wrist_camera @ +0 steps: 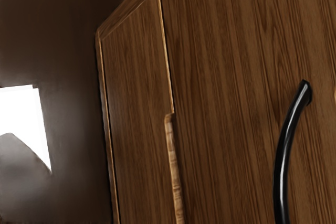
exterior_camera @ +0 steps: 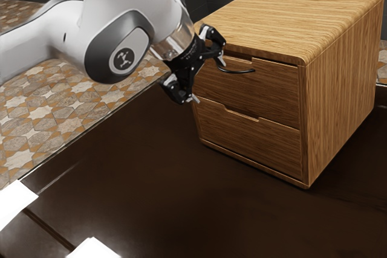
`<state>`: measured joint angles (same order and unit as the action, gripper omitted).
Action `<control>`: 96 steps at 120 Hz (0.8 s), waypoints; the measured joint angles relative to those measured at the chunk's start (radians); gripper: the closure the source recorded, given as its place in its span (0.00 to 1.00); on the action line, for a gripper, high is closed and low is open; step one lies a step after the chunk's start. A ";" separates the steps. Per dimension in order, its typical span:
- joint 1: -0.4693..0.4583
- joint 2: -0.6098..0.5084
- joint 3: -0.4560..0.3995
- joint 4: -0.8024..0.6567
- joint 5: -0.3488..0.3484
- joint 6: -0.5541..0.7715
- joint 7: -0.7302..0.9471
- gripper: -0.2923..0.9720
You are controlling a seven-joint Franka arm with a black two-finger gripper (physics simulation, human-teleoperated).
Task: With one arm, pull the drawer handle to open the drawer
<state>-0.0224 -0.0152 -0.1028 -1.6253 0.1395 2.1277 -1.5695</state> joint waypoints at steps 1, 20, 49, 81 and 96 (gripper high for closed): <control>0.000 0.000 0.000 0.000 0.000 0.000 0.001 0.23; 0.002 0.005 0.000 0.006 0.000 0.006 0.010 0.36; 0.002 0.047 0.000 0.065 0.000 0.009 0.033 0.31; 0.009 0.084 0.000 0.097 0.000 0.010 0.050 0.36; 0.009 0.084 0.001 0.098 0.001 0.011 0.056 0.51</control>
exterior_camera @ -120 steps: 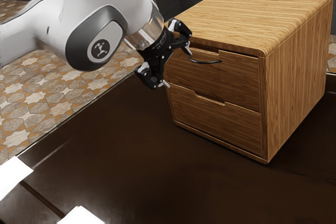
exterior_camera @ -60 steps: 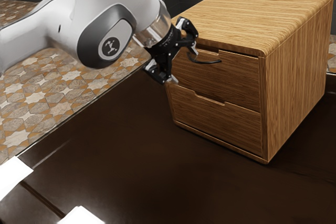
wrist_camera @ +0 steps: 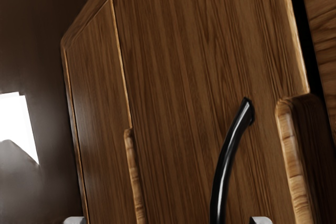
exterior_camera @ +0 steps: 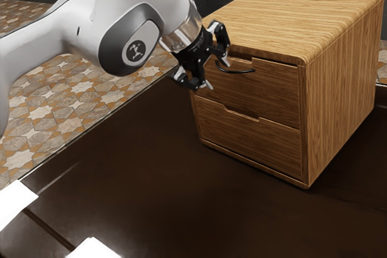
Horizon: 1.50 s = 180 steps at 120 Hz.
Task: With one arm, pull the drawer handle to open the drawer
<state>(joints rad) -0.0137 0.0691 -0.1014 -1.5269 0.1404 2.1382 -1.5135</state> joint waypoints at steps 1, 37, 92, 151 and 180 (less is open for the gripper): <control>0.000 0.000 0.000 0.000 0.000 0.000 0.000 0.52; -0.002 0.016 0.000 0.005 0.000 -0.001 0.010 0.65; 0.000 -0.008 0.003 -0.023 -0.004 -0.002 0.018 0.82; 0.011 -0.205 0.009 -0.249 -0.010 0.010 0.021 0.84; 0.018 -0.281 0.005 -0.336 -0.011 0.018 0.019 0.85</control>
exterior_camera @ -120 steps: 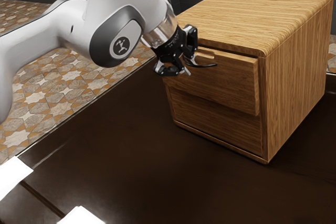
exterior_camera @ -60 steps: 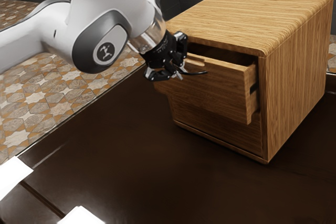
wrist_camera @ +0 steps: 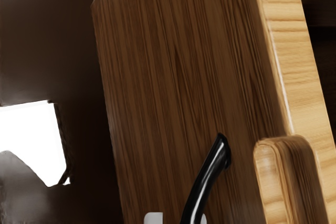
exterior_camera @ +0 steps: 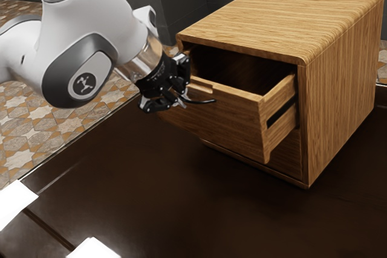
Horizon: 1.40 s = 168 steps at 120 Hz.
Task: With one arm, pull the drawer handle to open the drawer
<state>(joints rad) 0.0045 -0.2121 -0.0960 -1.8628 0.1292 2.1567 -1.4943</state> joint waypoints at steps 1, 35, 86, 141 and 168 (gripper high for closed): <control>0.000 -0.004 0.000 -0.004 0.000 0.000 0.000 0.85; 0.006 -0.137 -0.003 -0.138 -0.004 0.001 -0.003 0.85; 0.020 -0.265 -0.005 -0.257 -0.007 -0.001 -0.006 0.85; 0.025 -0.345 -0.009 -0.315 -0.011 0.014 -0.003 0.74; 0.038 -0.426 -0.034 -0.353 -0.017 0.047 0.007 0.41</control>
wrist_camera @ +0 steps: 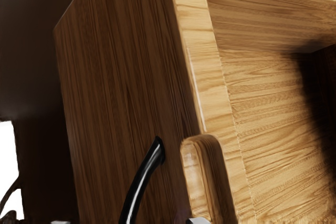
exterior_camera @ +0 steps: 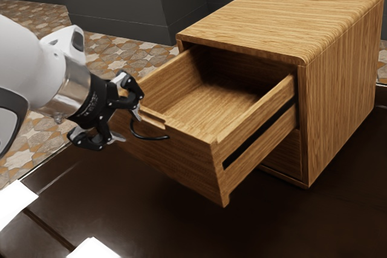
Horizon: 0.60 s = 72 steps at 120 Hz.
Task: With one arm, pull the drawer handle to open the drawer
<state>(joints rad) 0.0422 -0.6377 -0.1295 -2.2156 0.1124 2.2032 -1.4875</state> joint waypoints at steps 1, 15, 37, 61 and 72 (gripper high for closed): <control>0.000 -0.003 -0.002 -0.001 0.000 0.000 0.000 0.41; -0.019 -0.072 -0.048 0.005 0.002 -0.009 0.002 0.34; -0.524 0.267 0.014 0.708 0.054 -0.267 -0.033 0.27; -0.794 0.525 0.086 0.760 0.049 -0.447 -0.075 0.25; -0.810 0.585 0.090 0.732 0.040 -0.488 -0.089 0.24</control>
<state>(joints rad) -0.7676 -0.0525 -0.0391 -1.4834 0.1526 1.7154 -1.5765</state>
